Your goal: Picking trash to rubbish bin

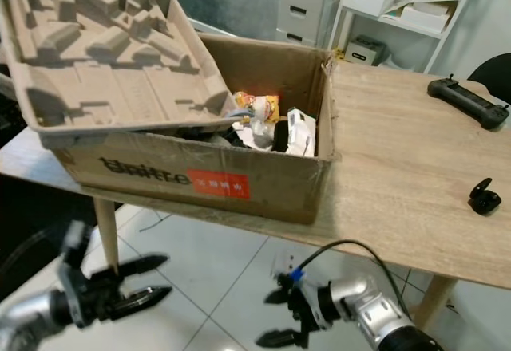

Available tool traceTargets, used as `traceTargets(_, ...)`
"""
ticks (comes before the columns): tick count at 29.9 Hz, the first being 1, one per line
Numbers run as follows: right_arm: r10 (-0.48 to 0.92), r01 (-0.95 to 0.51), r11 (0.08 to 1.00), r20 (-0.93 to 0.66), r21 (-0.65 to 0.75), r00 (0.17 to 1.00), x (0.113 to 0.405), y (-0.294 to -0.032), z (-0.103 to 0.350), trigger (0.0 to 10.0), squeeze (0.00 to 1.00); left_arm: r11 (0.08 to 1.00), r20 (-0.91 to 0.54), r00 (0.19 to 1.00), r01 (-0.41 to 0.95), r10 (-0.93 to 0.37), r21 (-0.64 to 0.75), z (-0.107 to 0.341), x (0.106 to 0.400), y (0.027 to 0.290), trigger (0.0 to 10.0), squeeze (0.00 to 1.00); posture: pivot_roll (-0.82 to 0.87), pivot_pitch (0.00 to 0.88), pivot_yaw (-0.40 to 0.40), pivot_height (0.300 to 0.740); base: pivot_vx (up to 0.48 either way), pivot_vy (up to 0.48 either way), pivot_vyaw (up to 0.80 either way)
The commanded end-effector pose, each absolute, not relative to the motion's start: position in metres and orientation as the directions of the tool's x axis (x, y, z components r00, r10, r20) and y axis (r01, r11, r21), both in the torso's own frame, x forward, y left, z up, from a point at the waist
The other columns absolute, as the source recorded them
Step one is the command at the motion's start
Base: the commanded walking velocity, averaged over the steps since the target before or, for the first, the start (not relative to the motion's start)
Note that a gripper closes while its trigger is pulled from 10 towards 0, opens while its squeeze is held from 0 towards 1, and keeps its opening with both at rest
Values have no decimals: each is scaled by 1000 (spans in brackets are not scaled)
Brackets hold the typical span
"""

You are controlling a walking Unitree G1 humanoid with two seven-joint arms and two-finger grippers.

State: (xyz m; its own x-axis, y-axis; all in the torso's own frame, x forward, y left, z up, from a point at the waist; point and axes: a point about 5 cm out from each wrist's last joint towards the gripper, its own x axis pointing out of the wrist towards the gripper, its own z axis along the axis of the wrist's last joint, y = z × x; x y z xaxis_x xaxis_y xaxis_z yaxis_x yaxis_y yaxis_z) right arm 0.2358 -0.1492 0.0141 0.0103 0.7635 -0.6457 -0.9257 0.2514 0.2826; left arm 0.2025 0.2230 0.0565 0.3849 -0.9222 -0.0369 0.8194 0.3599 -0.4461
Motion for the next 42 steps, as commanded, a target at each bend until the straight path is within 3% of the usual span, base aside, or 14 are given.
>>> traceTargets(1, 652, -922, 293, -758, 254, -2, 228, -164, -6, 10000, 0, 408, -94, 418, 772, -904, -488, 35, 200, 218, 10000, 0, 5, 95, -18, 740, 0, 0, 0)
traceTargets(7, 453, -905, 373, -892, 204, -14, 210, -195, -34, 10000, 0, 511, -197, 499, 636, -844, -579, -3, 191, 211, 10000, 0, 4, 96, -19, 740, 0, 0, 0)
traceTargets(9, 331, -883, 446, -943, 142, 16, 199, -212, -48, 10000, 0, 631, -304, 582, 515, -755, -581, -23, 189, 210, 10000, 0, -1, 92, -20, 740, 0, 0, 0)
traceTargets(12, 266, -864, 494, -963, 100, 40, 192, -220, -55, 10000, 0, 695, -372, 620, 428, -691, -578, -33, 188, 210, 10000, 0, -1, 89, -20, 740, 0, 0, 0)
traceTargets(14, 158, -787, 617, -980, 0, 123, 181, -232, -67, 10000, 0, 820, -518, 677, 233, -522, -523, -52, 184, 213, 10000, 0, 0, 88, -19, 740, 0, 0, 0)
traceTargets(16, 128, -745, 666, -979, -34, 159, 177, -235, -70, 10000, 0, 862, -578, 683, 156, -447, -482, -59, 182, 215, 10000, 0, 0, 88, -19, 740, 0, 0, 0)
traceTargets(17, 71, -614, 780, -959, -118, 275, 172, -239, -76, 10000, 0, 925, -676, 685, -8, -272, -381, -70, 174, 222, 10000, 0, 0, 88, -18, 740, 0, 0, 0)
traceTargets(25, -59, -392, 895, -926, -215, 372, 157, -249, -83, 10000, 0, 932, -747, 645, -151, -160, -330, -82, 160, 220, 10000, 0, -5, 86, -11, 740, 0, 0, 0)
traceTargets(27, -118, -141, 971, -898, -194, 424, 149, -255, -85, 10000, 0, 938, -793, 600, -204, -107, -281, -87, 153, 220, 10000, 0, -4, 80, -10, 740, 0, 0, 0)
traceTargets(29, -137, -53, 983, -887, -178, 440, 147, -256, -85, 10000, 0, 941, -807, 584, -217, -88, -259, -89, 151, 220, 10000, 0, -4, 80, -10, 740, 0, 0, 0)
traceTargets(30, -184, 173, 978, -874, -117, 451, 141, -260, -86, 10000, 0, 941, -834, 548, -250, -59, -230, -92, 145, 220, 10000, 0, -1, 79, -9, 740, 0, 0, 0)
traceTargets(35, -223, 332, 940, -871, -74, 438, 136, -260, -88, 10000, 0, 950, -868, 496, -258, -26, -176, -96, 138, 219, 10000, 0, 5, 82, -9, 740, 0, 0, 0)
traceTargets(42, -218, 286, 953, -874, -96, 434, 137, -253, -90, 10000, 0, 970, -897, 441, -222, 8, -101, -100, 133, 215, 10000, 0, 18, 75, -18, 740, 0, 0, 0)
